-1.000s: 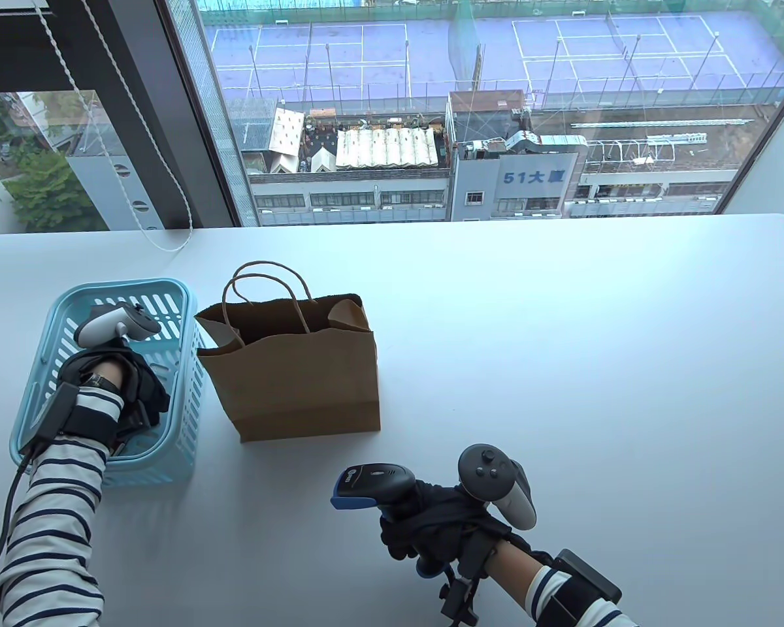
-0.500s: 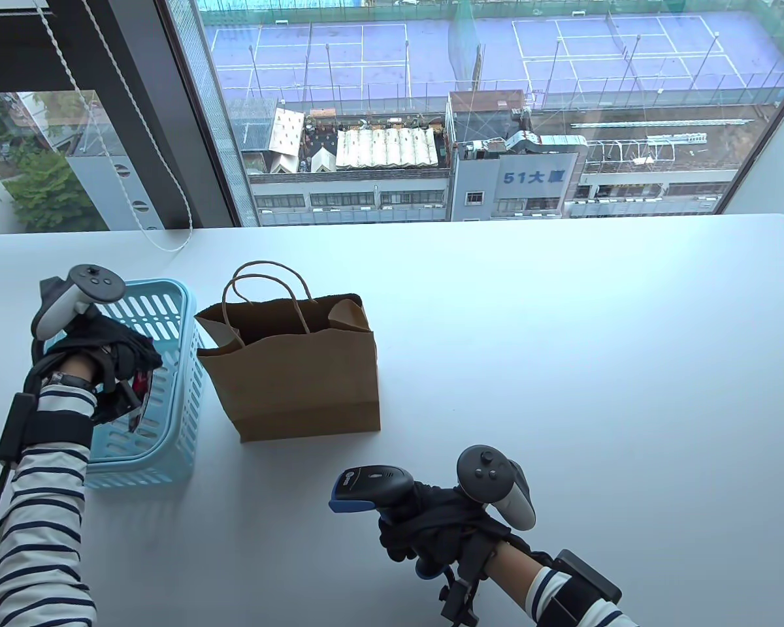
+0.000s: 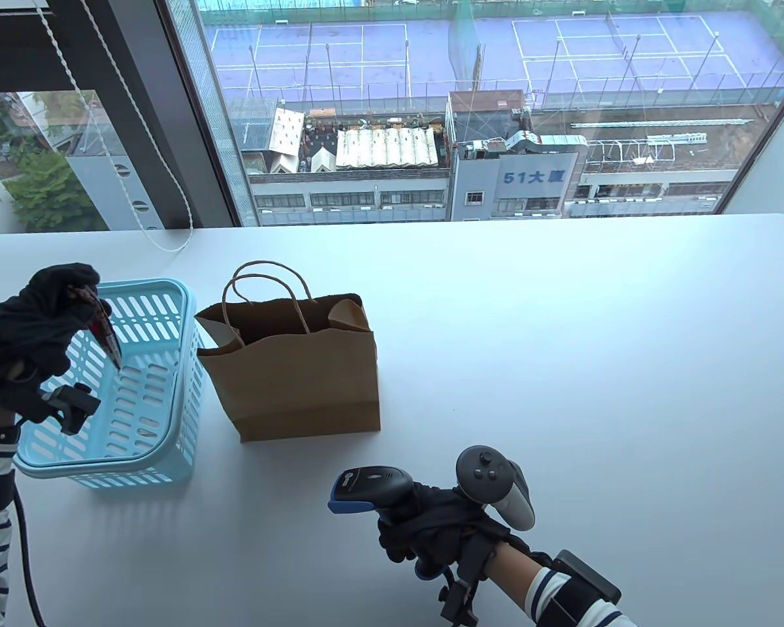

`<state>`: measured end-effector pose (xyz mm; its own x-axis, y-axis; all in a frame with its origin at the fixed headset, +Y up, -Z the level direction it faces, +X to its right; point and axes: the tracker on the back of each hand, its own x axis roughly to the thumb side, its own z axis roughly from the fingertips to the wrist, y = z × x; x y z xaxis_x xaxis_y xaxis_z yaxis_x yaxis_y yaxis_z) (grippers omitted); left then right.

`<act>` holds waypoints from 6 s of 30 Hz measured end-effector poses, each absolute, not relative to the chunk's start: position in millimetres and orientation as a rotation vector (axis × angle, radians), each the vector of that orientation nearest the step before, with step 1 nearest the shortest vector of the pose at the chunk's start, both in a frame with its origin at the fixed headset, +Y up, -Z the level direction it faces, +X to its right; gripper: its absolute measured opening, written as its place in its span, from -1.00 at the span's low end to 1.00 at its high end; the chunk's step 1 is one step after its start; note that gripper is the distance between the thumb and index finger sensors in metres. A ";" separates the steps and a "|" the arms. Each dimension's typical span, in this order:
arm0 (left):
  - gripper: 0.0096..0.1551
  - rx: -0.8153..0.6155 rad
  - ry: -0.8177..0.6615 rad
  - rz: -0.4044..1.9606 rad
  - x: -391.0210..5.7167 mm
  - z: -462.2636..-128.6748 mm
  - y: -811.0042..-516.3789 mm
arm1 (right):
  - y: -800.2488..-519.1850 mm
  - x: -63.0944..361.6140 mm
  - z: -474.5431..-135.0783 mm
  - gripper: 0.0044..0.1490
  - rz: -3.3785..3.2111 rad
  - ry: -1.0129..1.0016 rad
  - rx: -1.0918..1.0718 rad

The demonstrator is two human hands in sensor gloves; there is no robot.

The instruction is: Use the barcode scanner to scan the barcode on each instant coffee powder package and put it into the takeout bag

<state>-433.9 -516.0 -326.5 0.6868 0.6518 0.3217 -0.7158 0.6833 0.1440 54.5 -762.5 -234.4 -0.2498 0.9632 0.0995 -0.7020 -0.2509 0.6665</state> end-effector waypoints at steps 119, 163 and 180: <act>-0.51 0.244 -0.348 0.591 -304.7 -360.6 -538.3 | -751.6 50.6 -229.3 -0.22 1.837 0.415 0.741; -0.30 0.316 -0.772 -0.153 -264.3 -197.9 -689.5 | -755.7 51.9 -230.7 -0.21 1.822 0.458 0.696; -0.03 0.220 -0.798 -0.079 -274.0 -204.2 -704.7 | -747.8 117.9 -256.4 -0.14 2.112 0.360 0.247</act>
